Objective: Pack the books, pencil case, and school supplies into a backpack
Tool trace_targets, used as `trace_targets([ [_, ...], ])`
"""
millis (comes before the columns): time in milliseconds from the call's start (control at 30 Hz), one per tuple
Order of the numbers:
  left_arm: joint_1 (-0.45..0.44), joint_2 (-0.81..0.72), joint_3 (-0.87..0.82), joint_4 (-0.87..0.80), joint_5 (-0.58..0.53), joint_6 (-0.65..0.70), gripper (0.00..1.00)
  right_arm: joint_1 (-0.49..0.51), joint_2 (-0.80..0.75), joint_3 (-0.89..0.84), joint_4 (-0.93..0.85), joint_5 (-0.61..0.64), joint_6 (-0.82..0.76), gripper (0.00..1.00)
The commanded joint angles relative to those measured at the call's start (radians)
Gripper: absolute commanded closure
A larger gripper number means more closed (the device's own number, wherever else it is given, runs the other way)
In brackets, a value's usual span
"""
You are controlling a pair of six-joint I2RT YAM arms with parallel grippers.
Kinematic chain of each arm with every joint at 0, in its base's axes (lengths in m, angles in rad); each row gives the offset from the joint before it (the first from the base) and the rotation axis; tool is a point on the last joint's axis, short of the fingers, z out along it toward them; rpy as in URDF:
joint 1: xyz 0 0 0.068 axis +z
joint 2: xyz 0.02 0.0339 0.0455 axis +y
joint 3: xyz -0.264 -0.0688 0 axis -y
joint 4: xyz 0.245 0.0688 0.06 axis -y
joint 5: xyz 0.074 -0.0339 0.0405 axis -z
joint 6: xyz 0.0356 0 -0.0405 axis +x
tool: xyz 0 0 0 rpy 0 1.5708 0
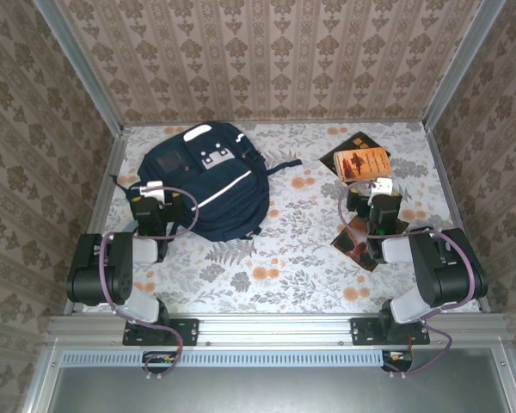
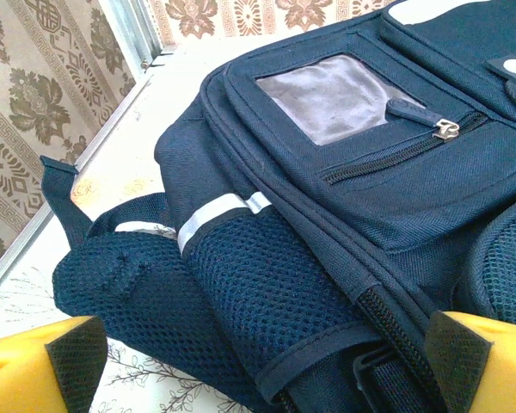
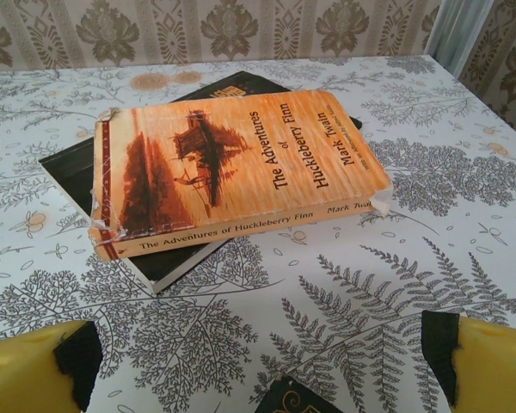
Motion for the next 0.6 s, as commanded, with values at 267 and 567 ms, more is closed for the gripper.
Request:
trace_targets([
  [267, 0.001, -0.404, 0.075, -0.394, -0.033, -0.078, 0.0, 0.021, -0.331, 0.115, -0.385, 0.092, 0.051, 0.0],
  [567, -0.007, -0.451, 0.459, -1.06, 0.159, -0.396, 0.0, 0.024, -0.387, 0.436, -1.062, -0.057, 0.437, 0.0],
])
